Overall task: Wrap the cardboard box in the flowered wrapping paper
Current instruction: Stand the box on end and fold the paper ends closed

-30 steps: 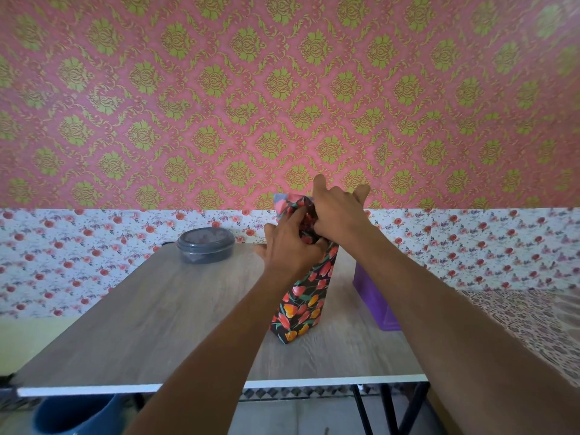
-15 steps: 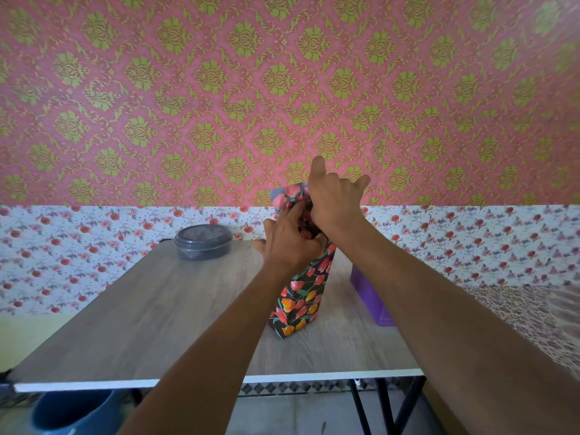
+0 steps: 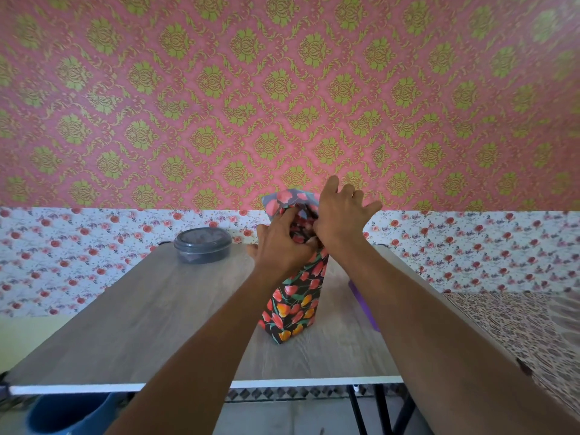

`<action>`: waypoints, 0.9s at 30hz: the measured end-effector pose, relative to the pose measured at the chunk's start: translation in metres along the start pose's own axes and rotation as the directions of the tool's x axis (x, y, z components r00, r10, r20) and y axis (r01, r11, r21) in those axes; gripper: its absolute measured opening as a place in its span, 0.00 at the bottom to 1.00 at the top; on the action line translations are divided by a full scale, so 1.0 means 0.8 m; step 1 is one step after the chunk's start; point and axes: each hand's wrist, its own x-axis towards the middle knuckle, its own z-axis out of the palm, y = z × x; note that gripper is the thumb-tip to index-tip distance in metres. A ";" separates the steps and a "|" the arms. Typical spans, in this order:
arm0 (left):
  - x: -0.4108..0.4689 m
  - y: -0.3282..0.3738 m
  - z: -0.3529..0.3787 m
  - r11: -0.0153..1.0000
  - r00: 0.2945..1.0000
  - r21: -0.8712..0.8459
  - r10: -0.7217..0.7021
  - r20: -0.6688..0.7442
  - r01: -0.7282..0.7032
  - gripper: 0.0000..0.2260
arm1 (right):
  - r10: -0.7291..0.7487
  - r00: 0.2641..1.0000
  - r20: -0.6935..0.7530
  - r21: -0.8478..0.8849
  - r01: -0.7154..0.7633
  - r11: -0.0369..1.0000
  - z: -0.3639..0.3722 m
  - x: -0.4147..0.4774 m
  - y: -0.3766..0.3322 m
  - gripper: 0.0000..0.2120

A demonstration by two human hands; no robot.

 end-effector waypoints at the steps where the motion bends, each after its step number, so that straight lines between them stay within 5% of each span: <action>1: -0.001 0.001 -0.001 1.000 1.000 0.000 0.005 0.009 -0.005 0.36 | 0.023 0.999 0.038 0.017 -0.024 1.000 -0.002 0.001 0.002 0.33; 7: -0.002 0.001 -0.001 0.999 0.999 0.011 0.042 0.029 -0.042 0.32 | 0.052 0.964 0.262 0.220 -0.112 0.969 -0.015 0.009 0.011 0.45; 15: 0.000 -0.002 -0.003 0.999 1.000 0.036 0.018 0.026 -0.019 0.27 | -0.036 0.984 0.174 0.315 -0.021 0.949 -0.003 0.005 0.020 0.43; 17: 0.001 -0.005 -0.003 0.999 1.000 0.029 0.019 0.023 -0.020 0.26 | -0.090 0.982 0.165 0.541 -0.014 0.841 0.000 0.004 0.033 0.34; 20: 0.009 -0.012 -0.012 0.998 0.997 -0.061 0.019 0.081 -0.014 0.27 | -0.117 0.975 0.190 0.879 -0.115 0.463 0.002 -0.003 0.055 0.21; 22: 0.014 -0.013 -0.020 0.988 0.989 -0.154 0.031 0.144 -0.009 0.26 | -0.192 0.957 0.217 0.957 -0.170 0.237 0.005 -0.010 0.071 0.20; 24: 0.017 -0.015 -0.029 0.980 0.981 -0.199 0.033 0.194 0.007 0.18 | -0.301 0.920 0.252 0.960 -0.200 0.194 0.012 -0.016 0.084 0.28; 27: 0.025 -0.016 -0.037 0.966 0.964 -0.250 -0.002 0.268 0.071 0.10 | -0.480 0.802 0.356 0.925 -0.227 0.306 0.032 -0.024 0.093 0.40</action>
